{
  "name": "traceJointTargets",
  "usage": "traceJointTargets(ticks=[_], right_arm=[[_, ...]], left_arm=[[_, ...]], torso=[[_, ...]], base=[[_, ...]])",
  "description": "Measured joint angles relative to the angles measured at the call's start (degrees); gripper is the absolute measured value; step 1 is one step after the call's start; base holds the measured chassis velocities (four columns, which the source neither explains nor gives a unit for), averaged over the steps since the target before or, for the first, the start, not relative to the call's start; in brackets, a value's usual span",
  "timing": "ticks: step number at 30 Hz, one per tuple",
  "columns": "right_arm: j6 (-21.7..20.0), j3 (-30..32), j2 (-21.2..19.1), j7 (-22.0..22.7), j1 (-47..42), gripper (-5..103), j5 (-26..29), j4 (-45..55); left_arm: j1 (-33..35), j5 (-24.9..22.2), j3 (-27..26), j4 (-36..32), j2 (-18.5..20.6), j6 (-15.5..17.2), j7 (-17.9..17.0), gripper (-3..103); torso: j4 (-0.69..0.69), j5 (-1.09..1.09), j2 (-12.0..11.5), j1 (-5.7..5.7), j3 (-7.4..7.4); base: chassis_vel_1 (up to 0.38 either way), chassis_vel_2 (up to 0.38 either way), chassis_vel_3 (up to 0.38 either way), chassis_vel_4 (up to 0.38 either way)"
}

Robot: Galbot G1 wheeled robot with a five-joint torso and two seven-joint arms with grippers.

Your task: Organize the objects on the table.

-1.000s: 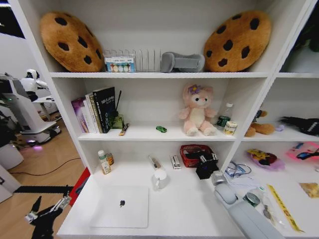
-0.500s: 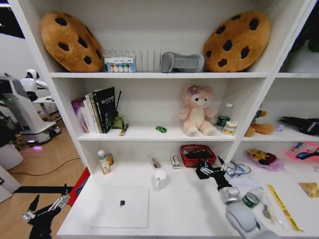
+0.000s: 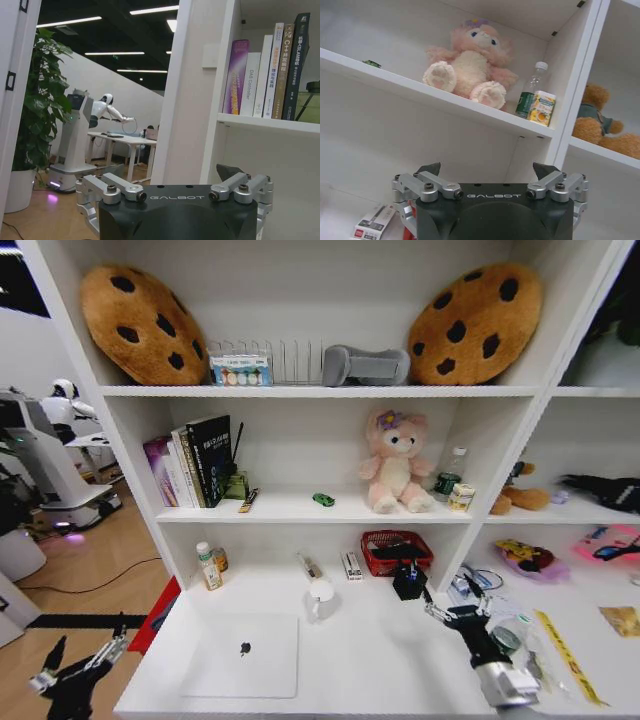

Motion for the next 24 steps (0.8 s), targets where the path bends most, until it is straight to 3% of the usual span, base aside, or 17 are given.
traceJointTargets(ticks=[8, 24], right_arm=[[2.89, 1.45, 3.34, 1.2, -4.66, 100, -1.39, 1.77], [2.34, 1.52, 4.48, 3.13, -4.28, 100, -1.69, 1.86]], left_arm=[[-0.47, 0.14, 0.81, 0.48, 0.18, 0.09, -0.04, 100], [-1.02, -1.76, 0.01, 1.58, 0.94, -0.16, 0.25, 100]], torso=[[0.0, 0.0, 0.0, 0.0, 0.0], [0.0, 0.01, -0.01, 0.01, 0.01]], base=[[0.0, 0.0, 0.0, 0.0], [0.0, 0.0, 0.0, 0.0]])
